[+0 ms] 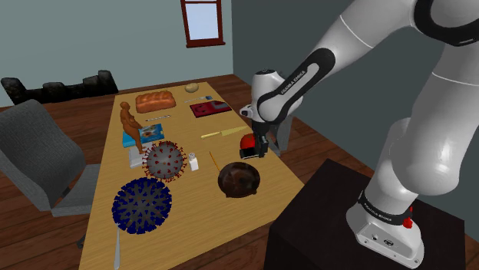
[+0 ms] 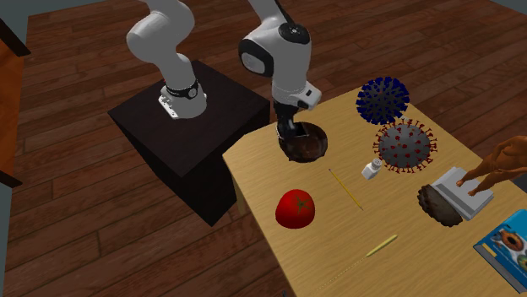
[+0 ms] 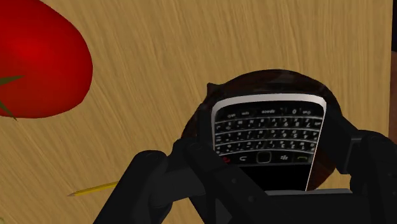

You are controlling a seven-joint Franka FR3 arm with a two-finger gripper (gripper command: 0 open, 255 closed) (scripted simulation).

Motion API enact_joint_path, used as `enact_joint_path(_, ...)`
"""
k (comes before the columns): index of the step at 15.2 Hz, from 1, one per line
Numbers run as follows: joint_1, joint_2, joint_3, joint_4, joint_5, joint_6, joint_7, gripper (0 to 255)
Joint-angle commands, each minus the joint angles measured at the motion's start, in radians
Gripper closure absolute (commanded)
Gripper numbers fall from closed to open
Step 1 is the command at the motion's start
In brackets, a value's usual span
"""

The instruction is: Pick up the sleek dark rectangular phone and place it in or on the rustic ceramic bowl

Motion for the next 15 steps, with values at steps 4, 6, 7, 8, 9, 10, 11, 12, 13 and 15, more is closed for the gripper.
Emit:
enact_joint_path(4, 0.049, 0.077, 0.048, 0.087, 0.014, -0.010, 0.087, 255)
enact_joint_path(6, 0.049, 0.101, 0.049, 0.083, 0.020, 0.018, 0.083, 255)
enact_joint_path(7, 0.049, 0.113, 0.050, 0.082, 0.023, 0.032, 0.081, 255)
enact_joint_path(8, 0.048, 0.125, 0.051, 0.080, 0.026, 0.045, 0.078, 255)
enact_joint_path(9, 0.048, 0.138, 0.051, 0.079, 0.029, 0.059, 0.076, 255)
enact_joint_path(10, 0.048, 0.150, 0.052, 0.078, 0.032, 0.072, 0.074, 255)
enact_joint_path(11, 0.047, 0.163, 0.053, 0.078, 0.035, 0.086, 0.071, 255)
enact_joint_path(12, 0.047, 0.176, 0.054, 0.077, 0.039, 0.099, 0.069, 255)
enact_joint_path(13, 0.046, 0.189, 0.055, 0.077, 0.042, 0.112, 0.066, 255)
enact_joint_path(15, 0.045, 0.216, 0.058, 0.077, 0.049, 0.138, 0.060, 255)
